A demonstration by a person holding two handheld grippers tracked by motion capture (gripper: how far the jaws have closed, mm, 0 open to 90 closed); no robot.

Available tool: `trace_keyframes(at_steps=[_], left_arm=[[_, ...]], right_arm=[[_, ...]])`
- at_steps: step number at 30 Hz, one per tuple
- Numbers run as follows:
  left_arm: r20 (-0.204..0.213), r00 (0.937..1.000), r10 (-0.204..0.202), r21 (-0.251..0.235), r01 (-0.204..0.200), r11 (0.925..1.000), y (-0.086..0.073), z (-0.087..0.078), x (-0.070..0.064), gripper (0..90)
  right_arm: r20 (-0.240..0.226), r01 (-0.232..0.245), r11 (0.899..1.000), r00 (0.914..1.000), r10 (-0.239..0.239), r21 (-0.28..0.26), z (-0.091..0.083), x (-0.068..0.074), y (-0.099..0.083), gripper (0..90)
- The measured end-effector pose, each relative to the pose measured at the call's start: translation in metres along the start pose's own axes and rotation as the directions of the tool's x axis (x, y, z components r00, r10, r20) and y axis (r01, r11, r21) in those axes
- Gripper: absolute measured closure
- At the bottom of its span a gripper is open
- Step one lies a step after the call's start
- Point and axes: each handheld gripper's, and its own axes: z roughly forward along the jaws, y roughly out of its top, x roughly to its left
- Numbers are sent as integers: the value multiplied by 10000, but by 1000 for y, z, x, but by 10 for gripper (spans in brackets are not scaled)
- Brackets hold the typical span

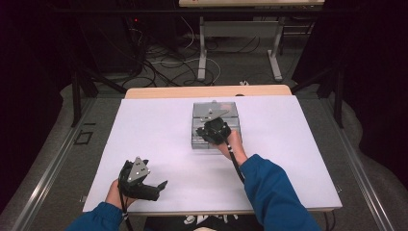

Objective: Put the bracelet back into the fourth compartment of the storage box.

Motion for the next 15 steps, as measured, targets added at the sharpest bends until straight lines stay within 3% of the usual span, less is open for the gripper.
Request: trace_keyframes(at_steps=[6, 11, 15], left_arm=[[-53, 10000, -21, -63, 20, 10000, 0, 1, 0, 29], [-23, 10000, -6, 0, 6, 10000, 0, 0, 0, 29], [-30, 10000, -45, -28, 45, 10000, 0, 0, 0, 29]], right_arm=[[-139, -116, 9999, 9998, 117, 45, 7, 2, -2, 852], [-44, -253, 9985, 9997, 256, 480, 12, 1, -4, 852], [111, -425, 9979, 9991, 420, 488, 17, -4, -8, 851]])
